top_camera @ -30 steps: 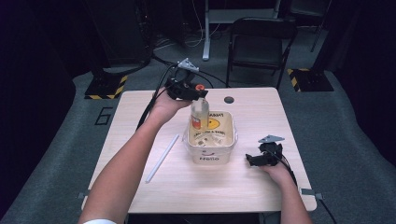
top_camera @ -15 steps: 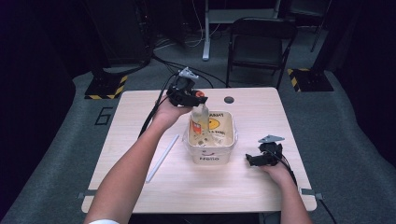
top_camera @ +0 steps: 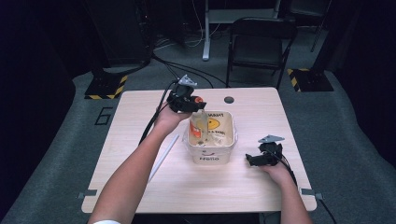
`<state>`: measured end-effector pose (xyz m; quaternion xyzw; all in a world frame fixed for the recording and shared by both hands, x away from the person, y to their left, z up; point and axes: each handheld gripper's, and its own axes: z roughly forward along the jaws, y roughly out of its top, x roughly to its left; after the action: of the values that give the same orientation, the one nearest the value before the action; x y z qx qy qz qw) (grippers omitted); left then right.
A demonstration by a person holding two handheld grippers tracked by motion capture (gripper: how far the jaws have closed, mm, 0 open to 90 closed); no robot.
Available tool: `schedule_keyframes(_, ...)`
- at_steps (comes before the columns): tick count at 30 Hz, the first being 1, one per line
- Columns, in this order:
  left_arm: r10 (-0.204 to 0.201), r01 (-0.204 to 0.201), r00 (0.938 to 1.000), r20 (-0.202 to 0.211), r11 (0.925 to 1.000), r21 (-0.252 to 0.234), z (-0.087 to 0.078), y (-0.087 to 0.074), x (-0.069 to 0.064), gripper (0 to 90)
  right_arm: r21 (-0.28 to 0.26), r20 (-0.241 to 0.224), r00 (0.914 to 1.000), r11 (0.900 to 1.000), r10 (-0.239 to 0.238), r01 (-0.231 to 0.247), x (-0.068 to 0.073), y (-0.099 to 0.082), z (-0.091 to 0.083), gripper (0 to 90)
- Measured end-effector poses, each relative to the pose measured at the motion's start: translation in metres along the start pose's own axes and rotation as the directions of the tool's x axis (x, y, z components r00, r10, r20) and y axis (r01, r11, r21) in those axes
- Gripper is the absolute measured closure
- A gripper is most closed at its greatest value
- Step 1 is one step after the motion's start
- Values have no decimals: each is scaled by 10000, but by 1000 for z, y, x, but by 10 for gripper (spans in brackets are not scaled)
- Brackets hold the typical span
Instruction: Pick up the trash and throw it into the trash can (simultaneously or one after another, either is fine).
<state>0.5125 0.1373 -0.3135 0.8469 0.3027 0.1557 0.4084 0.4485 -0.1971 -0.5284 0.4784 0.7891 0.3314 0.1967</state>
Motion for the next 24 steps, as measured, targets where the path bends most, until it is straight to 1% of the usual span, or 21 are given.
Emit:
schedule_keyframes(1,0,0,10000,0,10000,0,0,0,0,627,0,0,10000,10000,0,0,0,0,0,0)
schedule_keyframes(2,-91,91,10000,-8,10000,-17,3,-3,0,628,0,0,10000,10000,-2,2,0,0,0,0)
schedule_keyframes(7,-167,167,9998,-67,9998,-56,7,-9,2,628,-14,4,10000,10000,-49,49,0,0,0,0)
schedule_keyframes(11,-132,132,9999,-36,9999,-93,9,-13,2,627,-54,-10,10000,9999,-89,89,-1,0,1,0)
schedule_keyframes(12,-63,63,10000,-34,10000,-47,12,-15,0,627,-50,4,10000,9999,-99,99,-1,0,1,0)
schedule_keyframes(17,-42,42,10000,-79,10000,49,17,-18,-1,627,-50,-12,10000,9999,-87,87,-1,0,1,0)
schedule_keyframes(19,-155,156,9999,-59,9998,88,20,-22,0,627,-57,-11,10000,9999,-96,95,-1,0,1,0)
schedule_keyframes(21,-148,149,9999,-65,9998,115,21,-24,1,627,-56,-13,10000,9999,-96,96,-1,0,1,0)
schedule_keyframes(24,-205,205,9998,-32,9998,27,21,-25,2,627,-35,-16,10000,10000,-67,67,0,0,0,0)
